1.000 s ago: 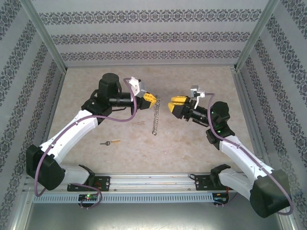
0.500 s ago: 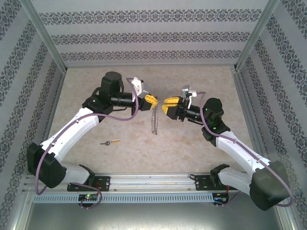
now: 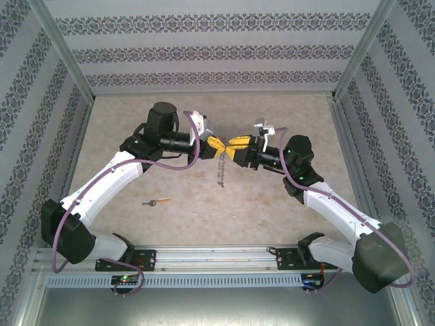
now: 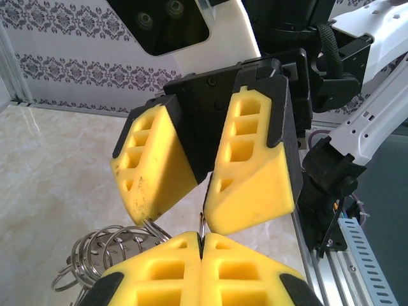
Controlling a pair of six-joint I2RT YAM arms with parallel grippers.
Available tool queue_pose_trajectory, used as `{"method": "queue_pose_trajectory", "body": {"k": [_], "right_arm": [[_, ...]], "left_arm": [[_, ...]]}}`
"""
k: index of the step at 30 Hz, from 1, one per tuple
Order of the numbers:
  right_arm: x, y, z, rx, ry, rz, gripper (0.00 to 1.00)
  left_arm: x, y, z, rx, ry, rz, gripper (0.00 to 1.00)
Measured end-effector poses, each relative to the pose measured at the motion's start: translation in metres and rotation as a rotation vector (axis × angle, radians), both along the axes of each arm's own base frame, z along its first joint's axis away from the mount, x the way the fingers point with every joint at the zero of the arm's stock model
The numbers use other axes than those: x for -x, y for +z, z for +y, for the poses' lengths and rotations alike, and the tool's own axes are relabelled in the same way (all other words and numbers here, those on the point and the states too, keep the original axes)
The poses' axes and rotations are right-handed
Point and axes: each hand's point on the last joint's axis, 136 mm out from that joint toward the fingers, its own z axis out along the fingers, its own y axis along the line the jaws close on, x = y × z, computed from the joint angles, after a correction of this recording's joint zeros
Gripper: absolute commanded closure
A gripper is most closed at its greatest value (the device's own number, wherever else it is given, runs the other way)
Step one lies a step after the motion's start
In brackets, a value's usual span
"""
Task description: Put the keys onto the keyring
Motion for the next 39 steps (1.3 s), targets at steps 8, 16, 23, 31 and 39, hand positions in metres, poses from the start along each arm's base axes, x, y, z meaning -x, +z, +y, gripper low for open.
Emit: {"method": "queue_pose_trajectory", "body": {"k": [8, 16, 23, 31, 39], "right_arm": [[0.006, 0.001, 0.003, 0.006, 0.033, -0.010, 1.00], [0.003, 0.001, 0.002, 0.010, 0.013, -0.028, 1.00], [-0.002, 0.007, -0.006, 0.000, -0.031, -0.044, 1.00], [-0.006, 0.013, -0.014, -0.009, -0.073, -0.058, 1.00], [-0.009, 0.016, -0.015, -0.016, -0.093, -0.062, 1.00]], "left_arm": [[-0.003, -0.005, -0.001, -0.010, 0.009, 0.010, 1.00], [-0.008, -0.004, 0.000, -0.009, 0.047, 0.031, 1.00], [-0.013, 0.010, 0.003, 0.041, 0.140, 0.013, 0.65], [-0.027, 0.037, 0.013, 0.134, 0.282, 0.023, 0.63], [-0.032, 0.020, 0.006, 0.180, 0.289, 0.200, 0.65]]}}
